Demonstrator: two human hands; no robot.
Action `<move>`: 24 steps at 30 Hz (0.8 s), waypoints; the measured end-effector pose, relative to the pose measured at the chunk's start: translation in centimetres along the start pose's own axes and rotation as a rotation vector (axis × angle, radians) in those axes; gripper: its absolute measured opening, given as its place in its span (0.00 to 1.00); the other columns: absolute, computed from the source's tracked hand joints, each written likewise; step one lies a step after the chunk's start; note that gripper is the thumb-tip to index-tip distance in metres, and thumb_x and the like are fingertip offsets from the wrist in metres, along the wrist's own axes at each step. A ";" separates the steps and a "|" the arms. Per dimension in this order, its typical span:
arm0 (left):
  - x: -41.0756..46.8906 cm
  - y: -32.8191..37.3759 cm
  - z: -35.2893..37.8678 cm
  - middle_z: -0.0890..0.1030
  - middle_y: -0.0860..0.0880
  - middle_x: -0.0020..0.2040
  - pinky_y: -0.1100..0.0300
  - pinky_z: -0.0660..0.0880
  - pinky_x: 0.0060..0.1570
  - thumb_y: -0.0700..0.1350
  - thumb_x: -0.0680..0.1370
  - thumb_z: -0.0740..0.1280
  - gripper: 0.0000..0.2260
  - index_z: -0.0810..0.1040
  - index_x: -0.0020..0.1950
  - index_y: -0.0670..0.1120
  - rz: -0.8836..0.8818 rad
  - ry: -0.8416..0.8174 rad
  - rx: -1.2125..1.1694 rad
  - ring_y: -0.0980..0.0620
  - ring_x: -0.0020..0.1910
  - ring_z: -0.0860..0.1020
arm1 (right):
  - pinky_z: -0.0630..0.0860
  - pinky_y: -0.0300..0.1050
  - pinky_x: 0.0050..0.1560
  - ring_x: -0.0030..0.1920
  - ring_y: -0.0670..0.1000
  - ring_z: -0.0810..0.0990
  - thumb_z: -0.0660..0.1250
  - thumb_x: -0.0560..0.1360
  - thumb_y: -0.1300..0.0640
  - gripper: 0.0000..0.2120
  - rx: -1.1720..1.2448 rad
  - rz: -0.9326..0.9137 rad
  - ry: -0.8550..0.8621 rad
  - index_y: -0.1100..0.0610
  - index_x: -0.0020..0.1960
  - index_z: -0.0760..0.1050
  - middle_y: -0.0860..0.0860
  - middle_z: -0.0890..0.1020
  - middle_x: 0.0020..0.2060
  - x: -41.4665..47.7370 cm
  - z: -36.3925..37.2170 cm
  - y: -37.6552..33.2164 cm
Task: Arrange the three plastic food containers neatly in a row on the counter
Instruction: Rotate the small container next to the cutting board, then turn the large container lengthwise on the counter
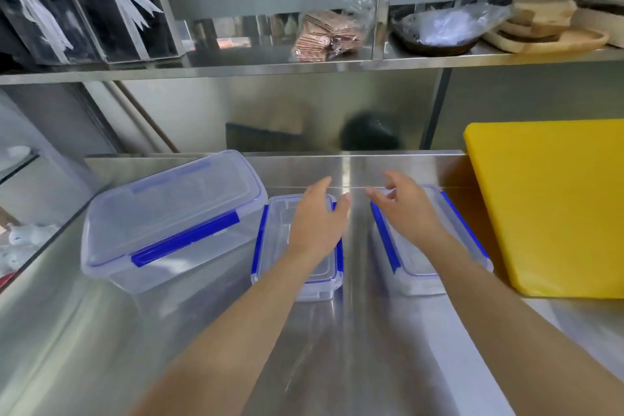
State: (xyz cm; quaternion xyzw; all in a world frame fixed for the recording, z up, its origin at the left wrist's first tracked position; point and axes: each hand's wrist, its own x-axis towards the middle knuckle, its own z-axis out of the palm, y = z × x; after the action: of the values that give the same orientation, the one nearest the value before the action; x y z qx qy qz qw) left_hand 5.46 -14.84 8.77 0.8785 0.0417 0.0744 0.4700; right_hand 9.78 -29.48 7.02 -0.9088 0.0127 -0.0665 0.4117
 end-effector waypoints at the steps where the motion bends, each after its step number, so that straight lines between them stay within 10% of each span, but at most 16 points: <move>1: 0.3 -0.5 -1.6 0.66 0.50 0.74 0.53 0.63 0.68 0.54 0.78 0.60 0.23 0.63 0.72 0.51 0.004 0.030 0.052 0.49 0.72 0.64 | 0.74 0.57 0.59 0.59 0.56 0.75 0.63 0.73 0.43 0.28 0.055 -0.012 -0.041 0.55 0.69 0.63 0.57 0.74 0.62 -0.5 1.3 -1.5; 8: 1.8 -6.9 -12.9 0.68 0.44 0.72 0.49 0.61 0.69 0.52 0.78 0.61 0.24 0.64 0.71 0.45 0.001 0.170 0.336 0.43 0.70 0.66 | 0.73 0.50 0.60 0.68 0.56 0.67 0.64 0.73 0.44 0.36 0.271 -0.004 -0.270 0.54 0.73 0.52 0.56 0.65 0.71 -4.1 10.6 -9.3; 15: 4.0 -15.3 -23.7 0.70 0.41 0.70 0.48 0.61 0.68 0.52 0.76 0.63 0.25 0.65 0.70 0.43 -0.039 0.219 0.541 0.41 0.69 0.67 | 0.71 0.58 0.61 0.62 0.58 0.70 0.65 0.73 0.48 0.27 0.241 -0.013 -0.154 0.57 0.66 0.63 0.59 0.72 0.63 -4.7 17.3 -14.1; 24: 5.9 -25.1 -28.3 0.60 0.43 0.76 0.44 0.56 0.72 0.57 0.75 0.61 0.30 0.58 0.73 0.47 -0.161 0.112 0.634 0.42 0.74 0.59 | 0.61 0.56 0.69 0.72 0.62 0.58 0.65 0.72 0.44 0.40 0.081 0.168 -0.042 0.57 0.74 0.47 0.61 0.54 0.74 -4.3 24.1 -16.9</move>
State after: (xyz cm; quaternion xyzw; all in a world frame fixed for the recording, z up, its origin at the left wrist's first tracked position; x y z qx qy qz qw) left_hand 6.37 23.16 3.87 0.9694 0.1581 0.0685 0.1748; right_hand 8.11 0.01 3.54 -0.8883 0.0777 -0.0132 0.4525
